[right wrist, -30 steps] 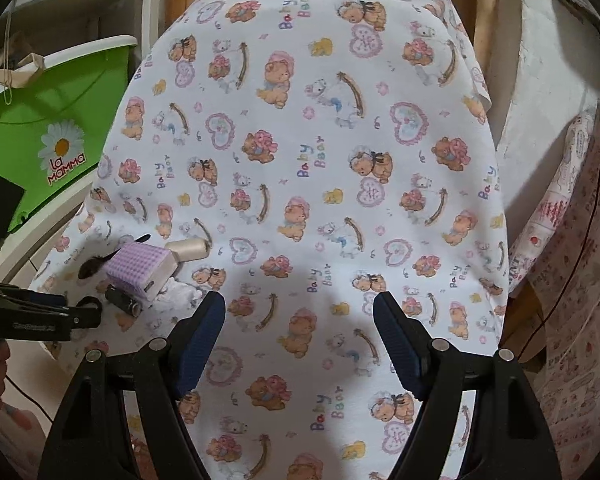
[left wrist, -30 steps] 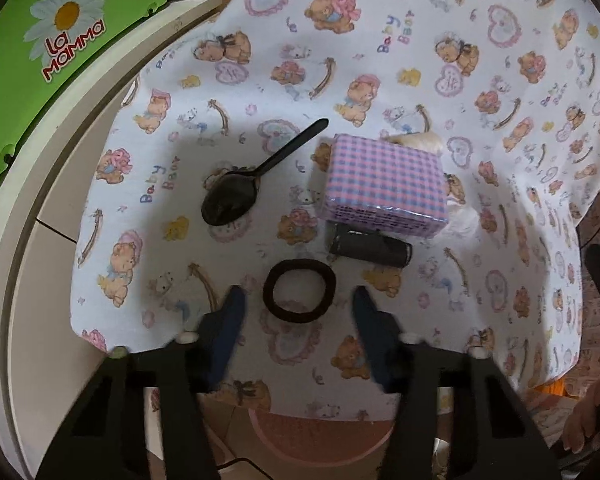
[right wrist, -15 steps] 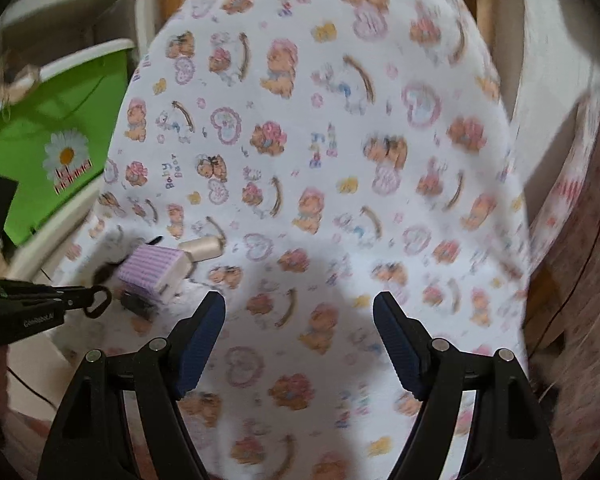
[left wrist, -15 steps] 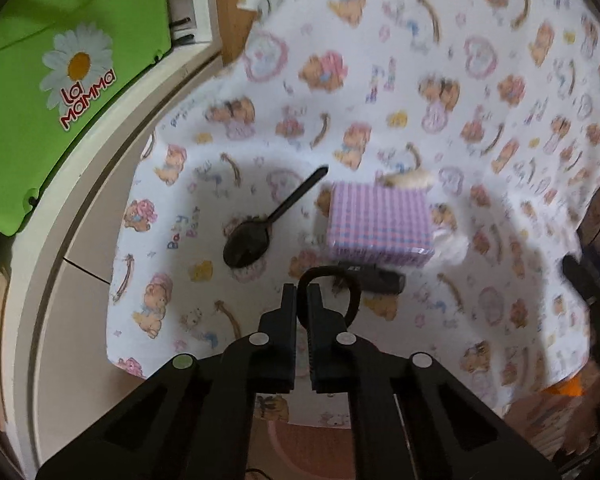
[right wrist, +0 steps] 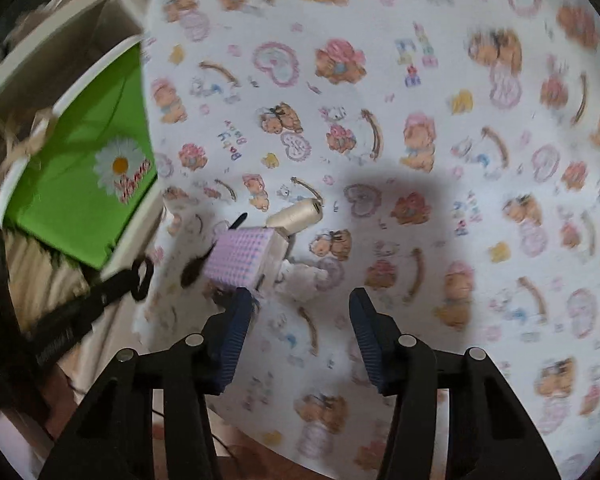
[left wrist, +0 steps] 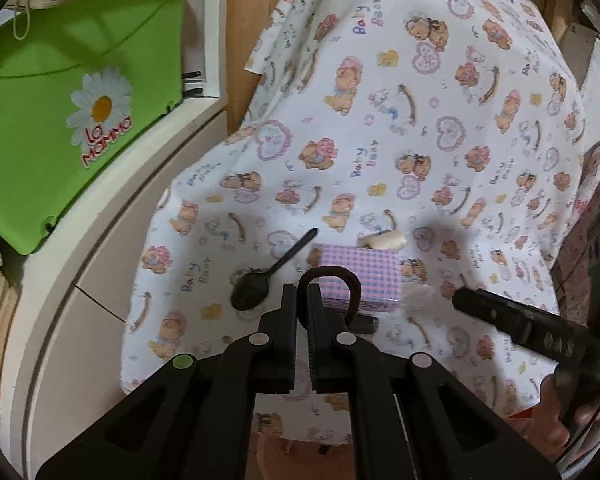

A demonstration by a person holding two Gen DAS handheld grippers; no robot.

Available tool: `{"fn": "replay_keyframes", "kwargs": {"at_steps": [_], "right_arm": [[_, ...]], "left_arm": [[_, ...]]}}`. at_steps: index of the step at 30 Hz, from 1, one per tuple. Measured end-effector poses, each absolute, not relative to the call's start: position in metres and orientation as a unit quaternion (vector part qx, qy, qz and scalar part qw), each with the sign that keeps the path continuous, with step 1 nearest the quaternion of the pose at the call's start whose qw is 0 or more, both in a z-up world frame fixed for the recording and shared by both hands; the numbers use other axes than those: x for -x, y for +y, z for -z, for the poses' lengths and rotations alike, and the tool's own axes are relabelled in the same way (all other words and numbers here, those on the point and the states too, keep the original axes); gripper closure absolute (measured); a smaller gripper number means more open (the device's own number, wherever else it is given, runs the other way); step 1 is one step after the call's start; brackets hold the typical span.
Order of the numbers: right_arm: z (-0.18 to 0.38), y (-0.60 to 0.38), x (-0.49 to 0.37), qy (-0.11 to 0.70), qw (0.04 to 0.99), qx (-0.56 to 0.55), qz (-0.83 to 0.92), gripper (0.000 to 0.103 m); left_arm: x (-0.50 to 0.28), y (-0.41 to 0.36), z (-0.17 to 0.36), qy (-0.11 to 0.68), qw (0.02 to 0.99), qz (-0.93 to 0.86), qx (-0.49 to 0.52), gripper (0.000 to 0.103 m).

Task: Collect trash
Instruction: 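Grasp the crumpled white tissue with the right gripper while the left gripper holds the hair tie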

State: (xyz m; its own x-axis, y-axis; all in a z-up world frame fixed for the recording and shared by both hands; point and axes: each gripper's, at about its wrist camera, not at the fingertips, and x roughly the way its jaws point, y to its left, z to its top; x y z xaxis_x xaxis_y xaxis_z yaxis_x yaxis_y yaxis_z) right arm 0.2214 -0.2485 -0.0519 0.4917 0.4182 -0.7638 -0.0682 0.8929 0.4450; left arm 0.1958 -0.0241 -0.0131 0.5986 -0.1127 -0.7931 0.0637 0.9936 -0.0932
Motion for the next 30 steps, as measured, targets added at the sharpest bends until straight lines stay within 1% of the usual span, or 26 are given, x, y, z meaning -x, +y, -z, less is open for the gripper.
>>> {"fn": "replay_keyframes", "kwargs": {"at_steps": [3,5,7,10,11,12,14,17,19,21,23,25,26,27,28,29,30], "right_arm": [[0.064,-0.249,-0.235,0.494,0.836,-0.203,-0.122,0.063],[0.073,-0.246,-0.242,0.503,0.828,-0.212,-0.124,0.063],[0.082,-0.240,-0.247,0.512,0.823,-0.210,-0.127,0.066],[0.087,-0.229,-0.250,0.510,0.834,-0.183,-0.107,0.080],[0.086,-0.228,-0.249,0.500,0.844,-0.171,-0.086,0.097],[0.083,-0.228,-0.246,0.485,0.857,-0.161,-0.059,0.101],[0.066,-0.228,-0.235,0.435,0.888,-0.146,-0.038,0.102],[0.046,-0.230,-0.226,0.406,0.898,-0.155,-0.066,0.102],[0.042,-0.231,-0.223,0.404,0.899,-0.149,-0.080,0.102],[0.049,-0.230,-0.227,0.429,0.887,-0.138,-0.098,0.101],[0.061,-0.234,-0.234,0.465,0.865,-0.150,-0.119,0.100],[0.069,-0.234,-0.235,0.477,0.854,-0.167,-0.122,0.097],[0.073,-0.232,-0.237,0.482,0.851,-0.169,-0.122,0.087],[0.078,-0.229,-0.238,0.487,0.847,-0.173,-0.123,0.070],[0.082,-0.227,-0.240,0.489,0.845,-0.178,-0.126,0.062],[0.084,-0.226,-0.241,0.485,0.844,-0.189,-0.128,0.060],[0.086,-0.225,-0.242,0.483,0.844,-0.200,-0.124,0.060]], "left_arm": [[-0.190,-0.026,0.018,0.443,0.897,0.006,-0.005,0.099],[-0.189,-0.020,0.020,0.452,0.892,0.018,0.019,0.099],[-0.191,-0.012,0.021,0.461,0.885,0.033,0.048,0.099],[-0.194,-0.003,0.019,0.457,0.887,0.025,0.063,0.099],[-0.195,0.000,0.018,0.457,0.887,0.023,0.068,0.099],[-0.196,0.003,0.018,0.458,0.886,0.022,0.074,0.099],[-0.196,0.007,0.018,0.460,0.884,0.022,0.083,0.098],[-0.194,0.009,0.015,0.452,0.888,0.024,0.083,0.099],[-0.193,0.008,0.013,0.445,0.892,0.019,0.072,0.099],[-0.191,0.006,0.013,0.443,0.894,0.018,0.065,0.098],[-0.190,0.004,0.013,0.445,0.893,0.019,0.061,0.098],[-0.189,0.003,0.014,0.447,0.893,0.016,0.057,0.098],[-0.189,0.002,0.014,0.447,0.893,0.013,0.054,0.098],[-0.189,0.001,0.014,0.447,0.893,0.009,0.052,0.098],[-0.190,0.000,0.015,0.449,0.892,0.010,0.052,0.098],[-0.190,0.000,0.016,0.451,0.891,0.014,0.054,0.098],[-0.191,-0.001,0.017,0.452,0.890,0.018,0.056,0.098]]}}
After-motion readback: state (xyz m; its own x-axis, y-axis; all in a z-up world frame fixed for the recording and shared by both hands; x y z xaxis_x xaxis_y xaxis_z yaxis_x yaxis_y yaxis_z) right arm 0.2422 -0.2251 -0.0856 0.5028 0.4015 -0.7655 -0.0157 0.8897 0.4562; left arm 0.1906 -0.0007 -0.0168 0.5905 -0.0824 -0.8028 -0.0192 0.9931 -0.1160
